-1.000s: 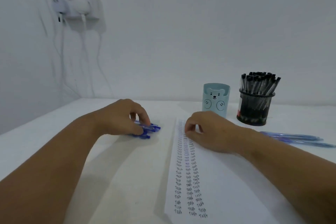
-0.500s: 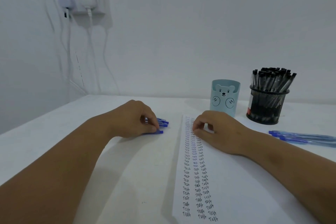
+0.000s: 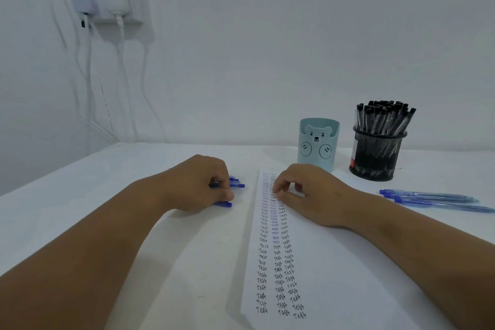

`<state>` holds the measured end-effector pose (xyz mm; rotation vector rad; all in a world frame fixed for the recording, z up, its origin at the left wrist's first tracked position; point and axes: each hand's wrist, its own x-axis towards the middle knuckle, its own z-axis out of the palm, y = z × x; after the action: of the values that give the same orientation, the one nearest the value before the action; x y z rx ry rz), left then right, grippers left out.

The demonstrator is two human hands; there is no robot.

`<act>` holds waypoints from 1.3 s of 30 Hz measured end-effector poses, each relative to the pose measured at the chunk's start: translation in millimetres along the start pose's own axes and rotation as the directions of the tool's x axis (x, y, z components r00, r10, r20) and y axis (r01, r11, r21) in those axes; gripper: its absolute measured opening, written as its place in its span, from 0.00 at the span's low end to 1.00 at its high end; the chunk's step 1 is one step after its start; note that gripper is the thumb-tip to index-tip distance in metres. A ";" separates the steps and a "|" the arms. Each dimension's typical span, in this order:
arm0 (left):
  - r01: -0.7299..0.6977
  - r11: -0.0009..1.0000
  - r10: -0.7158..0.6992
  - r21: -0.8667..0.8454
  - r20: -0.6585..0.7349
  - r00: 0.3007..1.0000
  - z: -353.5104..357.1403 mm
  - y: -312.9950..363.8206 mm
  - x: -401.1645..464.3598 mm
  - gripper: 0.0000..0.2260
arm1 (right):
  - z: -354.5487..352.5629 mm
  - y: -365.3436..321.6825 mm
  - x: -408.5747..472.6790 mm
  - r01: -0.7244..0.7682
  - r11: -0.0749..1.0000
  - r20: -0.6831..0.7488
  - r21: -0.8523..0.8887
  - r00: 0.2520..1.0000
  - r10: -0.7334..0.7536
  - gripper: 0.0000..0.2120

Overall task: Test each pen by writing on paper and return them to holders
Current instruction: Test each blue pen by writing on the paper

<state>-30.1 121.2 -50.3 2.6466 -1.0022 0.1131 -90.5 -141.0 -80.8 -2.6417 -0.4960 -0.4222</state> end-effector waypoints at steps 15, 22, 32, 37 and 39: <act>-0.401 -0.352 -0.528 -0.845 -0.175 0.831 -28.2 17.5 2.4 0.20 | -0.8 0.7 -1.3 -0.039 0.998 0.003 0.039 0.999 0.039 0.03; -0.467 -0.457 -0.562 -0.757 -0.161 0.812 -27.7 17.9 -0.5 0.03 | -1.3 -0.4 -0.5 -0.056 0.997 -0.009 0.049 0.998 0.057 0.04; -0.342 -0.449 -0.400 -0.826 -0.157 0.903 -2.0 56.6 4.0 0.04 | -10.4 -21.3 1.5 0.088 0.992 -0.336 -0.088 0.935 -0.113 0.19; -0.262 -0.445 -0.284 -0.856 -0.143 0.948 5.6 75.8 5.0 0.08 | -7.1 -27.2 5.2 0.191 0.951 -0.319 -0.244 0.910 -0.265 0.11; -0.241 -0.282 -0.297 -0.928 -0.155 0.942 8.1 72.7 7.0 0.12 | -10.1 -25.5 5.7 0.109 0.968 -0.278 -0.226 0.945 -0.172 0.09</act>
<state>-72.9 62.8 -38.1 0.8508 -0.3837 -0.2197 -97.8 -122.4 -61.2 -2.6787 -0.5719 -0.9473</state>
